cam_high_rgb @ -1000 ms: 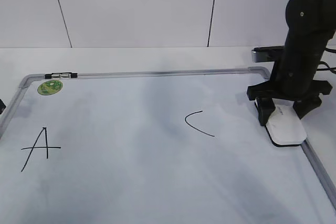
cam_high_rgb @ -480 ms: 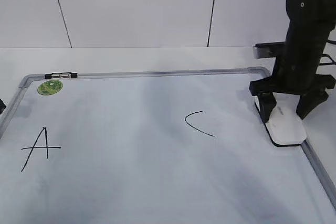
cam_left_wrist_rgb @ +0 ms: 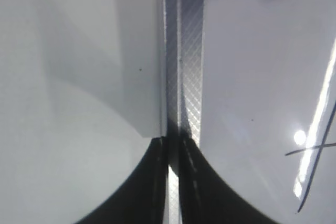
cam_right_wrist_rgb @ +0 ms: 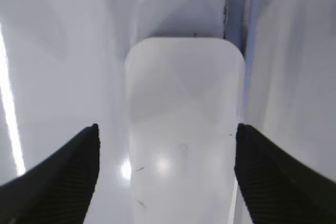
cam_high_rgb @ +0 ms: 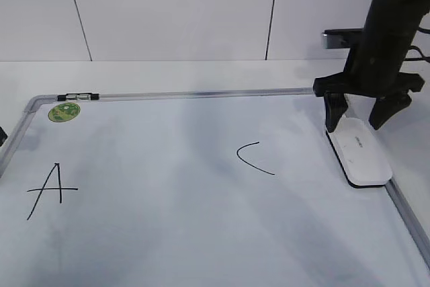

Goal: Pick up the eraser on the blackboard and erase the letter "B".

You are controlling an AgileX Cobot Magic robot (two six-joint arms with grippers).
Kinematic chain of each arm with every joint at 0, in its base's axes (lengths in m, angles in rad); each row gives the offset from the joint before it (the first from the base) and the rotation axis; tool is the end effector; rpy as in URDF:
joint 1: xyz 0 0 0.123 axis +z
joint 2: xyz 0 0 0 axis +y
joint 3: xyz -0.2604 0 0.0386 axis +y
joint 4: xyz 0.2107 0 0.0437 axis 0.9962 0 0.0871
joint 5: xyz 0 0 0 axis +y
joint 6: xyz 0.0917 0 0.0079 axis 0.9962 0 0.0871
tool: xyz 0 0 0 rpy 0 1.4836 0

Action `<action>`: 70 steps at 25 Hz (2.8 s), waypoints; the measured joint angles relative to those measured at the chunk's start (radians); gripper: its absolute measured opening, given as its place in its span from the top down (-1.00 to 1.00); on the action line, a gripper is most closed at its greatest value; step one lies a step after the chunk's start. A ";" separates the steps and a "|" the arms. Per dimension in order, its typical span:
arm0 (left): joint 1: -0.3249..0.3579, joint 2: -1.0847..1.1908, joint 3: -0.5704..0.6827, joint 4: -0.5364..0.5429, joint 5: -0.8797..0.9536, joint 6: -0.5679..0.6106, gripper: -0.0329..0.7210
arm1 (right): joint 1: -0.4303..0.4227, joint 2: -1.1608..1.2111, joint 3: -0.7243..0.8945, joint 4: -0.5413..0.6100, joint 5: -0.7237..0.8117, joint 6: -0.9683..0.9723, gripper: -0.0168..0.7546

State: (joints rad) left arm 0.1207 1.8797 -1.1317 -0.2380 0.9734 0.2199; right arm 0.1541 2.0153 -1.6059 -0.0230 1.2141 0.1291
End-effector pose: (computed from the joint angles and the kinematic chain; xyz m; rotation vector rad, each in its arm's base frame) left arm 0.2955 0.0178 0.1579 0.0640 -3.0958 0.3110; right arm 0.3566 0.0534 0.2057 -0.0507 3.1039 -0.0258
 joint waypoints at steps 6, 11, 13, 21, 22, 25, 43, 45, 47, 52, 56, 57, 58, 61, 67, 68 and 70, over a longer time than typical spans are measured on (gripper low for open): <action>0.000 0.000 0.000 0.000 0.000 0.000 0.83 | 0.000 -0.012 -0.013 0.031 0.002 -0.015 -0.58; 0.000 0.000 0.000 0.000 0.000 0.000 0.80 | 0.000 -0.049 -0.017 0.050 0.002 -0.019 -0.58; 0.000 0.000 0.000 0.000 0.000 0.004 0.73 | 0.000 -0.062 -0.017 0.052 0.004 -0.021 -0.58; 0.000 0.000 -0.062 -0.006 0.067 0.008 0.47 | 0.000 -0.144 -0.017 0.061 0.007 -0.023 -0.58; 0.000 0.000 -0.086 -0.006 0.082 0.009 0.45 | 0.000 -0.155 -0.017 0.062 0.007 -0.022 -0.58; 0.000 0.000 -0.139 -0.006 0.144 0.009 0.42 | 0.000 -0.195 -0.017 0.062 0.010 -0.022 -0.57; 0.000 -0.229 -0.148 0.012 0.234 -0.018 0.39 | 0.000 -0.611 0.200 0.078 0.021 -0.022 -0.14; 0.000 -0.292 -0.117 0.021 0.238 -0.018 0.39 | 0.000 -0.682 0.251 0.078 0.022 -0.022 -0.10; 0.000 -0.355 -0.090 0.027 0.243 -0.018 0.39 | 0.000 -0.749 0.304 0.080 0.027 -0.022 -0.07; 0.000 -0.503 -0.074 0.037 0.249 -0.018 0.39 | 0.000 -0.920 0.406 0.082 0.037 -0.022 -0.06; 0.000 -0.623 -0.071 0.042 0.253 -0.019 0.39 | 0.000 -1.048 0.461 0.082 0.039 -0.022 -0.06; 0.000 -0.649 -0.067 0.042 0.255 -0.019 0.39 | 0.000 -1.074 0.472 0.082 0.041 -0.022 -0.06; 0.000 -0.682 -0.061 0.044 0.258 -0.019 0.39 | 0.000 -1.105 0.481 0.082 0.041 -0.022 -0.06; 0.000 -0.784 -0.046 0.049 0.267 -0.019 0.39 | 0.000 -1.193 0.519 0.082 0.042 -0.022 -0.05; 0.000 -0.954 0.001 0.096 0.276 -0.013 0.39 | 0.000 -1.353 0.593 0.084 0.047 -0.022 -0.05; 0.000 -0.979 0.010 0.100 0.278 -0.013 0.39 | 0.000 -1.378 0.611 0.085 0.047 -0.022 -0.05; 0.000 -1.024 0.039 0.102 0.278 -0.011 0.39 | 0.000 -1.421 0.645 0.085 0.049 -0.022 -0.05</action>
State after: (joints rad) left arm 0.1207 0.8559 -1.0923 -0.1356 1.2514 0.2093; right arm 0.1541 0.5940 -0.9607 0.0625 1.2631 0.1073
